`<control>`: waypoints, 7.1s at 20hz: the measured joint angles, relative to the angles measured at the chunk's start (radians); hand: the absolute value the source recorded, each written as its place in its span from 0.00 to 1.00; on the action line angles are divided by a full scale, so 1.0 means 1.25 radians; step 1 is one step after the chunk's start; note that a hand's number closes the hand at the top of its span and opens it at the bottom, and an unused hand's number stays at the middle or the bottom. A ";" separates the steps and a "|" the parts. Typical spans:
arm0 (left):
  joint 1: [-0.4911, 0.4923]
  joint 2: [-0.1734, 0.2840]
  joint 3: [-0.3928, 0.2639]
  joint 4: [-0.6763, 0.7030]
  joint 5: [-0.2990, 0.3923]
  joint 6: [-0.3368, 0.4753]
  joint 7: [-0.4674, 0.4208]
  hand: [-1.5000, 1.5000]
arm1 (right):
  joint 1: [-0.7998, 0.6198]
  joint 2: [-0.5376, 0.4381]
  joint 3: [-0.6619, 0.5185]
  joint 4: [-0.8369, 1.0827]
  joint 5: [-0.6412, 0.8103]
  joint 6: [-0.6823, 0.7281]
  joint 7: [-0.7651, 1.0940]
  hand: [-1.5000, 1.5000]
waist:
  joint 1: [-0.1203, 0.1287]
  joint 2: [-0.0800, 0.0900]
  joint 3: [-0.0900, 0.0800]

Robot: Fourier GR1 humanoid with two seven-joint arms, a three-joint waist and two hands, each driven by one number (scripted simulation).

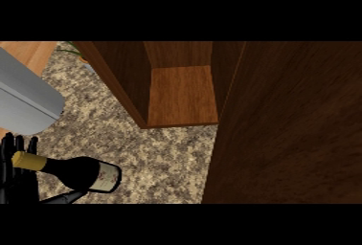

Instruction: Pick up the wine, place it into the cabinet and close the cabinet

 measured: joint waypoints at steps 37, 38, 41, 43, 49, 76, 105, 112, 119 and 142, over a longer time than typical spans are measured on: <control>-0.179 0.033 -0.076 0.192 0.015 -0.211 -0.146 1.00 | 0.013 -0.062 0.023 -0.003 -0.016 -0.048 -0.045 0.00 | -0.006 0.000 -0.004; -0.187 0.031 -0.083 0.195 0.019 -0.218 -0.137 1.00 | 0.012 -0.062 0.023 -0.002 -0.017 -0.050 -0.045 0.00 | -0.004 0.000 -0.005; -0.199 0.025 -0.103 0.201 0.027 -0.241 -0.127 1.00 | 0.025 -0.071 0.023 -0.003 -0.017 -0.055 -0.056 0.00 | -0.002 0.000 -0.005; -0.206 0.016 -0.119 0.199 0.021 -0.239 -0.116 1.00 | 0.034 -0.080 0.021 -0.005 -0.017 -0.056 -0.060 0.00 | 0.001 -0.001 -0.006; -0.198 -0.005 -0.167 0.169 0.004 -0.238 -0.073 1.00 | 0.059 -0.102 0.028 -0.010 -0.017 -0.066 -0.070 0.00 | 0.009 -0.003 -0.008; -0.372 -0.057 -0.339 0.264 -0.112 0.131 0.108 1.00 | 0.176 -0.182 0.056 -0.023 -0.003 -0.111 -0.164 0.00 | 0.025 0.011 -0.019; -0.855 -0.074 -0.358 0.851 0.121 0.239 0.000 1.00 | 0.240 -0.206 0.040 -0.019 -0.025 -0.073 -0.290 0.00 | -0.007 0.021 -0.022; -0.955 -0.078 -0.352 0.999 0.130 0.271 0.004 1.00 | 0.253 -0.207 0.045 -0.018 -0.032 -0.062 -0.312 0.00 | -0.021 0.025 -0.022; -1.011 -0.076 -0.306 1.098 0.173 0.277 -0.018 1.00 | 0.265 -0.203 0.048 -0.016 -0.039 -0.047 -0.339 0.00 | -0.036 0.032 -0.022; -1.128 -0.025 -0.264 1.285 0.141 0.372 -0.092 0.00 | 0.313 -0.208 0.063 -0.010 -0.056 -0.002 -0.419 0.00 | -0.066 0.046 -0.023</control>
